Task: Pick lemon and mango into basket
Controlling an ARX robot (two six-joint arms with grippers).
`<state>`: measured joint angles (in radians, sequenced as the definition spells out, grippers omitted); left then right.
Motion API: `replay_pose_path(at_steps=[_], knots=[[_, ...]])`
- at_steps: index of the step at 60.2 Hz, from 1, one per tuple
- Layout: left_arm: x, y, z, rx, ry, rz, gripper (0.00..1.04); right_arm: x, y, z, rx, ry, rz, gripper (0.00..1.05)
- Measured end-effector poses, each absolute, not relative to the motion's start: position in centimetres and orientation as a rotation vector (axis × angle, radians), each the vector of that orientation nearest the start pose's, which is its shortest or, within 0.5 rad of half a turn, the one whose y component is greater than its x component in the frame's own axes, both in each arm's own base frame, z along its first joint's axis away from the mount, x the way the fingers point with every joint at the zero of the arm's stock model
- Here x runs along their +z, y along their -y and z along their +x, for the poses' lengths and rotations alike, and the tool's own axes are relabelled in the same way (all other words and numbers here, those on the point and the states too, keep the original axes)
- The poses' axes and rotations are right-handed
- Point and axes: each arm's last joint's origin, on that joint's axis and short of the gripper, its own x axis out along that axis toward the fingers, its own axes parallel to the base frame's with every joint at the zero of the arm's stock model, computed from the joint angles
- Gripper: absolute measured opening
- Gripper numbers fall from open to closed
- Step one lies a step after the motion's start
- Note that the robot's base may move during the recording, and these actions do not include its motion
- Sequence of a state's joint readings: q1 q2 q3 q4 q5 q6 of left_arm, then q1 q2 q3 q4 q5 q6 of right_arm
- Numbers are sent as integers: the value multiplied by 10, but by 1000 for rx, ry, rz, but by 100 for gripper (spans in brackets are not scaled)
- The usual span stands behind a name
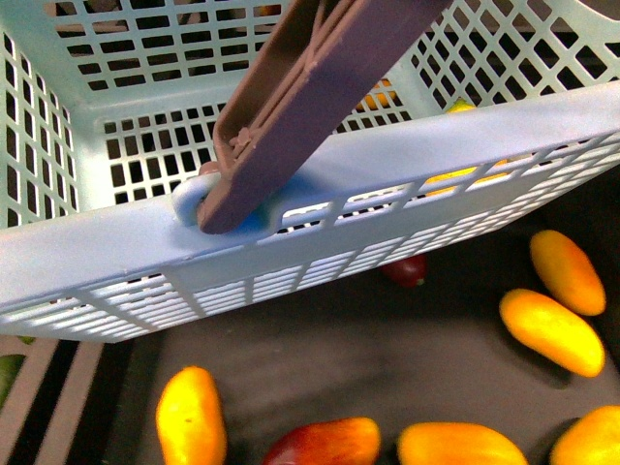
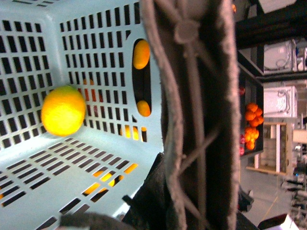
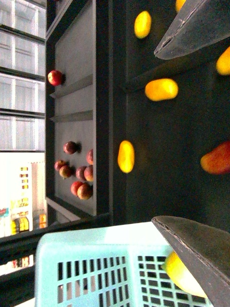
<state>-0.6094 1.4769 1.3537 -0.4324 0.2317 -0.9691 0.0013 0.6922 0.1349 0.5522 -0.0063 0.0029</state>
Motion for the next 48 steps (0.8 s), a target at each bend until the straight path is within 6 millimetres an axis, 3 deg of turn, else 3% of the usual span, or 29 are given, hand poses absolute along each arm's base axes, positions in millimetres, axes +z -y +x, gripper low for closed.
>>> replay_pose_path(at_steps=[21, 26, 32, 37, 48], knots=[[346, 194, 263, -472, -911, -797, 6, 192, 0, 153, -11, -15, 7, 96], [346, 194, 263, -472, -911, -797, 6, 195, 4, 163, -188, -251, 94, 96], [346, 195, 263, -473, -911, -796, 6, 191, 28, 178, -336, -529, 196, 96], [345, 195, 263, -469, -909, -795, 6, 183, 44, 191, -312, -526, 203, 96], [345, 195, 263, -468, -910, -797, 6, 150, 82, 229, -180, -540, -14, 96]])
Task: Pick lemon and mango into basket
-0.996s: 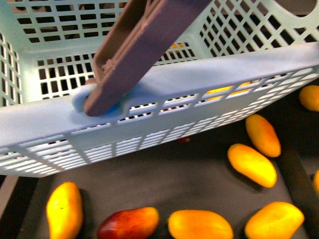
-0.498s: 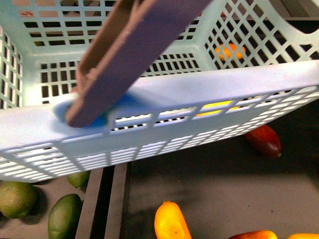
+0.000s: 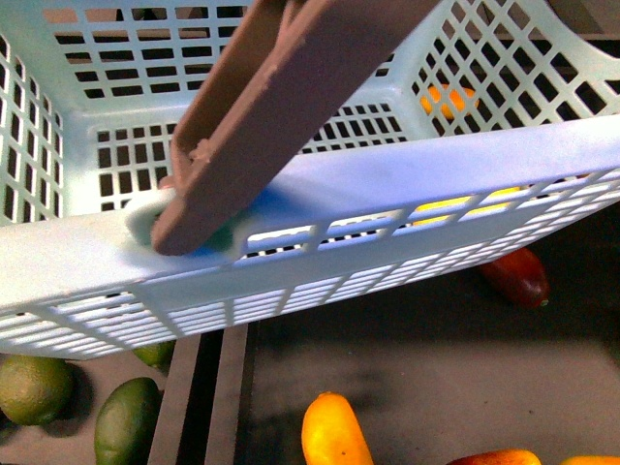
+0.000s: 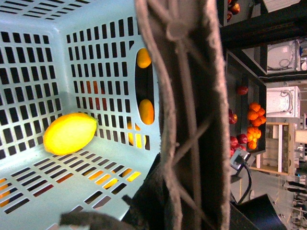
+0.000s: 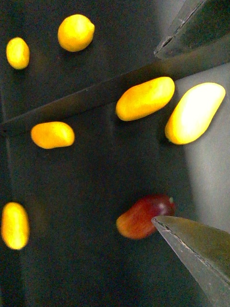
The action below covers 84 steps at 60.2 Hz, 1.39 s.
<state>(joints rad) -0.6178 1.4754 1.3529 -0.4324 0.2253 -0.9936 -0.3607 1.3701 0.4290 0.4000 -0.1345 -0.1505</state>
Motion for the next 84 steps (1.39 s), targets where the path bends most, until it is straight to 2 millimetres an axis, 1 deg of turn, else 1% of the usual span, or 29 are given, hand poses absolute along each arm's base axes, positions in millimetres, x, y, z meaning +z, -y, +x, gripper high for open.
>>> replay_pose_path(at_steps=[4, 7, 17, 19, 21, 27, 31, 43, 50, 57, 65, 73, 84], knots=[[345, 195, 263, -468, -910, -798, 6, 135, 88, 237, -147, -586, -52, 96], [345, 195, 263, -468, -910, -798, 6, 120, 93, 244, -111, -635, -91, 96], [345, 195, 263, -468, -910, -798, 6, 81, 97, 267, -23, -730, -140, 96], [345, 195, 263, -468, -910, -797, 6, 76, 97, 270, -13, -734, -147, 96], [345, 195, 263, -468, -909, -797, 6, 65, 94, 278, 28, -738, -163, 96], [345, 195, 263, -468, -909, -796, 6, 47, 87, 291, 103, -762, -182, 96], [345, 195, 263, -468, -909, -796, 6, 32, 78, 300, 161, -795, -208, 96], [345, 195, 263, -468, -910, -797, 6, 0, 59, 324, 249, -871, -273, 96], [345, 195, 263, -468, -910, -797, 6, -12, 47, 339, 287, -886, -292, 96], [345, 195, 263, -468, -909, -797, 6, -18, 38, 355, 300, -882, -299, 96], [345, 195, 263, -468, -910, -796, 6, -27, 26, 382, 313, -870, -288, 96], [345, 195, 263, -468, -910, -797, 6, -33, 20, 398, 313, -868, -279, 96], [345, 195, 263, -468, -910, -797, 6, -42, 15, 414, 298, -873, -258, 96]])
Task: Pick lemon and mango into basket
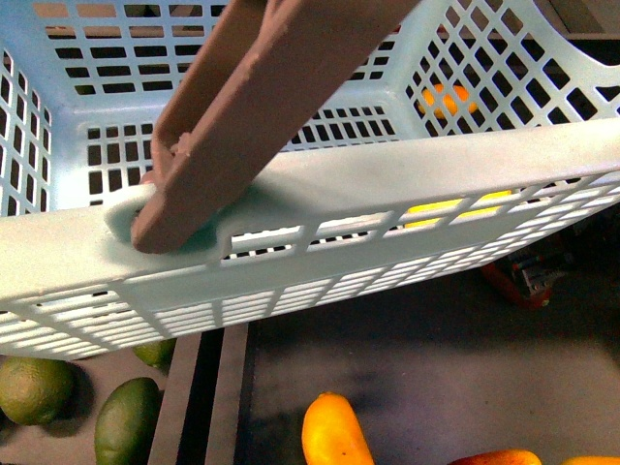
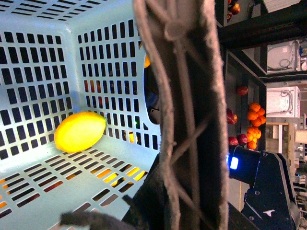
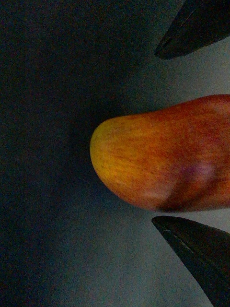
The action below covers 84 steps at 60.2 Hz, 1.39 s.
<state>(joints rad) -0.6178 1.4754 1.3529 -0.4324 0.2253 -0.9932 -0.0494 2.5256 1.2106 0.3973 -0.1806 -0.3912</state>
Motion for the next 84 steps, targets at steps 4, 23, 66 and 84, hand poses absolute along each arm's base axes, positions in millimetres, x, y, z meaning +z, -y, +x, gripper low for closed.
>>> replay_pose_path(at_steps=[4, 23, 66, 84], knots=[[345, 195, 263, -468, -910, -797, 6, -47, 13, 419, 295, -881, -231, 96], [345, 195, 263, -468, -910, -797, 6, -58, 11, 419, 278, -918, -178, 69], [345, 195, 263, -466, -909, -798, 6, 109, 94, 304, 118, -495, 277, 62], [345, 195, 263, -468, -910, -797, 6, 221, 60, 266, 217, -226, 279, 62]])
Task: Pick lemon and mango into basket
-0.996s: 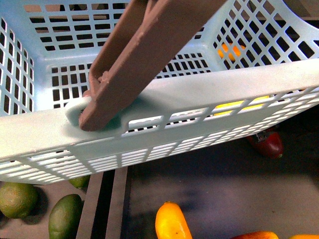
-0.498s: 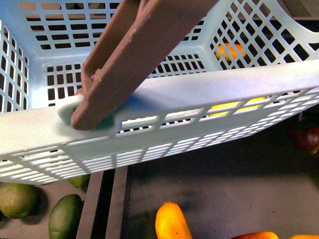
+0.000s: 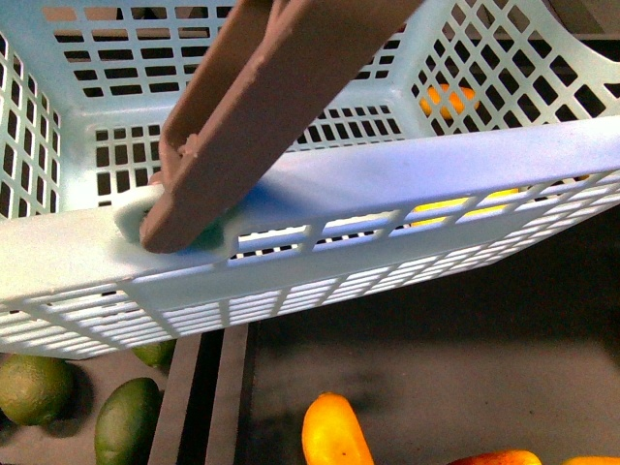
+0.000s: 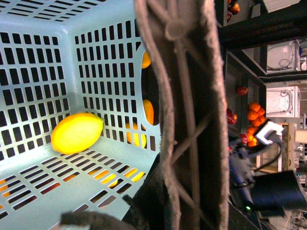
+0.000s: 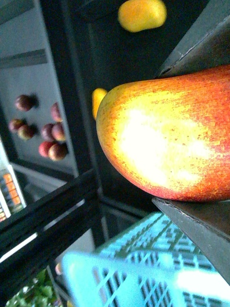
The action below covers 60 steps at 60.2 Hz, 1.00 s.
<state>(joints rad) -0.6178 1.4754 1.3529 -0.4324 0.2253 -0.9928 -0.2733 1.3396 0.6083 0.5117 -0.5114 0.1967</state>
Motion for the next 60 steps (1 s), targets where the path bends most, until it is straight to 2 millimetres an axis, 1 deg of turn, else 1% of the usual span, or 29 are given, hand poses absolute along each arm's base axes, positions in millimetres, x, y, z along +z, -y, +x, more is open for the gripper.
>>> replay_pose_path(at_steps=[4, 6, 8, 11, 12, 15, 16, 22, 29, 39, 48, 49, 50, 55, 59, 60], knots=[[345, 195, 263, -467, -909, -797, 6, 241, 45, 262, 237, -175, 285, 62], [345, 195, 263, -467, -909, -797, 6, 247, 40, 262, 243, -162, 289, 62], [345, 195, 263, -467, -909, -797, 6, 256, 30, 261, 254, -143, 297, 62], [345, 195, 263, -467, -909, -797, 6, 263, 18, 262, 267, -132, 312, 62], [345, 195, 263, -467, -909, -797, 6, 264, 15, 263, 271, -130, 317, 62], [345, 195, 263, -468, -910, -797, 6, 269, -4, 265, 294, -127, 345, 62], [345, 195, 263, -468, -910, -797, 6, 270, -13, 266, 305, -130, 357, 62], [345, 195, 263, -468, -910, -797, 6, 273, -52, 271, 355, -142, 402, 62], [345, 195, 263, -469, -910, -796, 6, 273, -78, 276, 376, -154, 445, 62], [345, 195, 263, -468, -909, -797, 6, 270, -96, 277, 382, -175, 455, 62], [345, 195, 263, -468, -910, -796, 6, 267, -107, 276, 393, -211, 447, 62], [345, 195, 263, -469, -910, -796, 6, 266, -108, 275, 396, -217, 446, 65], [345, 195, 263, -468, -910, -796, 6, 266, -109, 275, 399, -225, 444, 71], [345, 195, 263, -468, -910, -796, 6, 265, -110, 273, 386, -239, 434, 88], [345, 195, 263, -468, -910, -796, 6, 266, -108, 272, 366, -241, 427, 97], [345, 195, 263, -468, -910, -798, 6, 266, -107, 272, 362, -241, 426, 97]])
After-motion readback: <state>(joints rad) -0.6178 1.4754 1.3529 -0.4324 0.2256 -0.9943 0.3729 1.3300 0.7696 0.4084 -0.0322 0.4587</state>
